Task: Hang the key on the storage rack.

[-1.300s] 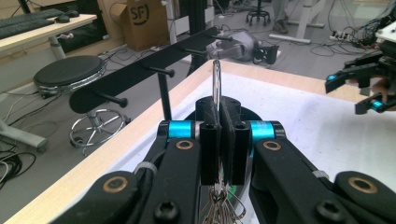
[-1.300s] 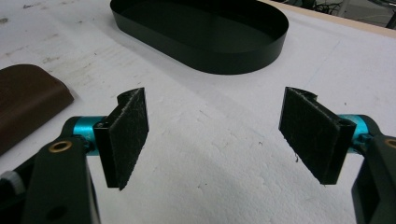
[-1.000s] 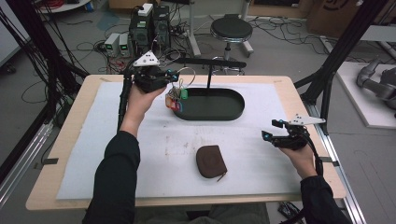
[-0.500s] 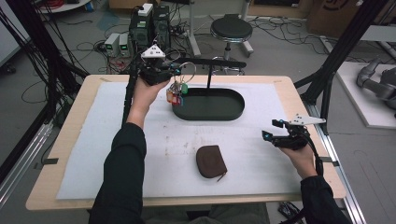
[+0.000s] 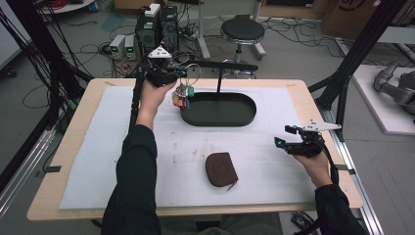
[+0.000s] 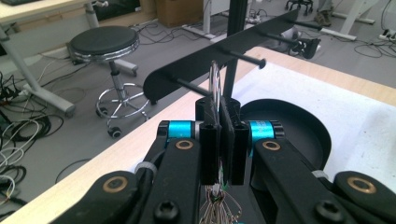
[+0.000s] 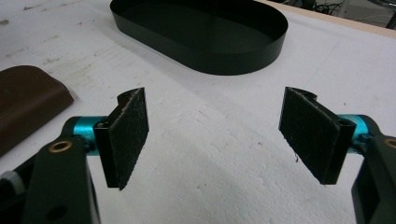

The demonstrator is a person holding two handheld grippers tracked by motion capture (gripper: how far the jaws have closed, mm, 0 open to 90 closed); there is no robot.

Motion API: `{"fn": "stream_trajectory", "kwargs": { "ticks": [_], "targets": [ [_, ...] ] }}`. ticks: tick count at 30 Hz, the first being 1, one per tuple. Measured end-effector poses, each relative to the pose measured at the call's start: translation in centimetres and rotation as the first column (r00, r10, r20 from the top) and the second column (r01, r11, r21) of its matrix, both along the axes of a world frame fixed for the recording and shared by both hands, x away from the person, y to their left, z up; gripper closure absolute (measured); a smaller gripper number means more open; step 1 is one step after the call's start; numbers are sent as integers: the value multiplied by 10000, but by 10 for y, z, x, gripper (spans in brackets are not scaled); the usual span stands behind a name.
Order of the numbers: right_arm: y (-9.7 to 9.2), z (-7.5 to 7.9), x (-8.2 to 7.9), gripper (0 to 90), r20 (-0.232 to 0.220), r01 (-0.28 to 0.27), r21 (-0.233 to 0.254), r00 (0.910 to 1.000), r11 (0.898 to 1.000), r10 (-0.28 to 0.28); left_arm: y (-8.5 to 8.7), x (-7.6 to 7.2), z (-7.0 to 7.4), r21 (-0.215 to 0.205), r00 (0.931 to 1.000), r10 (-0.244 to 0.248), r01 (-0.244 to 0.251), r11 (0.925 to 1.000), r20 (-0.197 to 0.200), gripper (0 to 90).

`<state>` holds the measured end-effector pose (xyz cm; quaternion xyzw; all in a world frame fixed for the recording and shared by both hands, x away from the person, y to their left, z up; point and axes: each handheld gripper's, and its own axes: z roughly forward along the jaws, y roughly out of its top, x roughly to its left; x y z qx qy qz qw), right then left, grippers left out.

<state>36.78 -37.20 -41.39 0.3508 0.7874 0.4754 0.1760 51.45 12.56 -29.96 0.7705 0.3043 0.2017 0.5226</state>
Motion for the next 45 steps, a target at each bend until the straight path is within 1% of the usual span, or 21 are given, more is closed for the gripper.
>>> {"fn": "stream_trajectory", "kwargs": {
  "ticks": [12,16,17,20,29,30,32,34,37,38,39,41,42,45],
  "targets": [
    [-1,0,-1,245,-21,-9,38,10000,10000,9,-1,4,-8,20,9998,62,-61,10000,-166,865],
    [0,0,-1,245,-30,-1,34,10000,10000,1,1,6,-12,16,9995,198,-197,9998,-233,865],
    [0,0,-1,245,-25,-15,22,10000,10000,15,1,6,-13,-84,9994,239,-241,9997,-249,864],
    [0,0,-1,245,-10,-3,21,10000,10000,3,2,7,-15,-185,9992,308,-313,9993,-259,863],
    [0,0,-1,245,-41,-13,25,10000,10000,13,1,6,-17,-36,9988,439,-439,9990,-239,858],
    [-1,0,0,245,-17,-20,10,10000,10000,20,1,6,-17,-54,9985,512,-514,9987,-212,847],
    [-1,0,-1,245,-19,-21,14,10000,10000,21,3,5,-17,-160,9961,845,-850,9963,-260,741],
    [-1,0,-1,245,-22,-28,15,10000,10000,28,5,4,-17,-237,9952,951,-957,9951,-251,705],
    [0,0,-1,245,-17,-17,7,10000,10000,17,8,0,-16,-128,9919,1257,-1259,9920,-180,605],
    [0,0,-1,245,-42,-18,1,10000,10000,18,9,-2,-16,-62,9911,1317,-1319,9912,-175,542],
    [0,0,-1,245,-42,-18,1,10000,10000,18,10,-3,-16,-37,9901,1389,-1390,9903,-183,542],
    [0,0,-1,246,7,-5,-26,10000,10000,5,12,-9,-15,31,9899,1409,-1408,9900,-136,479],
    [0,0,-1,245,6,5,-12,10000,10000,-5,13,-13,-15,63,9900,1412,-1412,9900,-13,473],
    [0,0,-1,245,14,5,-15,10000,10000,-5,16,-26,-15,-128,9911,1308,-1305,9914,254,457]
  ]
}}
